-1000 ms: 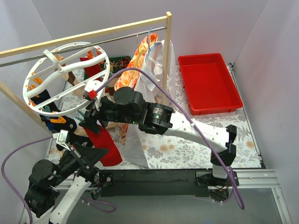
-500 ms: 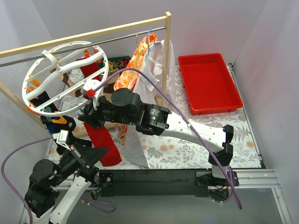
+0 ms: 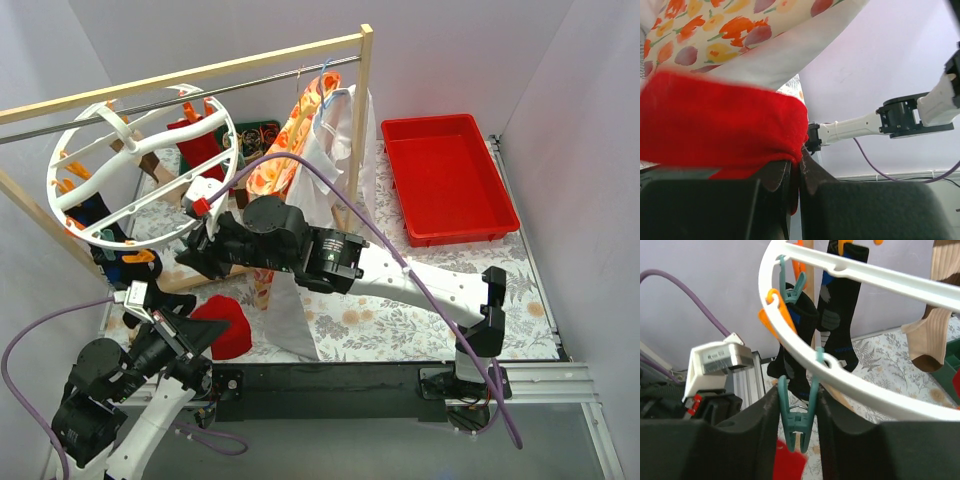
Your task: Remove the socks clipped to the hanger
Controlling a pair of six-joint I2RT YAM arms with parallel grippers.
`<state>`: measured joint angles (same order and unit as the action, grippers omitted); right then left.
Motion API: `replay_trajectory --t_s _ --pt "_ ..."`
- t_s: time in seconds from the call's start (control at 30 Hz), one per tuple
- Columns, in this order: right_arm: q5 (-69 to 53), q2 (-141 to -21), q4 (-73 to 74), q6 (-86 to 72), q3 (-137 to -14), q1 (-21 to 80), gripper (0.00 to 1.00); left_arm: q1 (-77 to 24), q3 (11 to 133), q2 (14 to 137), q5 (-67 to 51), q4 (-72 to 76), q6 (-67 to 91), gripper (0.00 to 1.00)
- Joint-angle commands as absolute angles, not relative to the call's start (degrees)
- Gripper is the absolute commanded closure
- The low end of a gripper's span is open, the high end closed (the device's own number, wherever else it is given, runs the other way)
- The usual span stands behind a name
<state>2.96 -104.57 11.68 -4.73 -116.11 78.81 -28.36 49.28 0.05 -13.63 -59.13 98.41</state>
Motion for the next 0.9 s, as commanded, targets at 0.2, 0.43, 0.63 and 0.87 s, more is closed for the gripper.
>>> replay_trajectory --t_s 0.2,0.43,0.63,0.87 --pt "-2.28 -93.70 8.61 -8.26 -103.37 79.01 0.35 -28.39 49.75 -0.62 -15.99 -56.17 97.82 1.00" --pt "-11.06 -86.32 8.26 -5.20 -90.90 79.01 0.02 -28.39 50.62 2.90 -20.64 -53.35 95.01 1.00" --pt "-25.03 -79.72 5.98 3.06 -79.04 79.01 0.02 -28.39 51.15 6.67 -30.64 -49.40 91.67 1.00" --pt "-28.56 -76.03 -1.47 2.46 -71.02 79.01 0.09 -28.39 50.10 8.52 -38.23 -43.25 91.67 1.00"
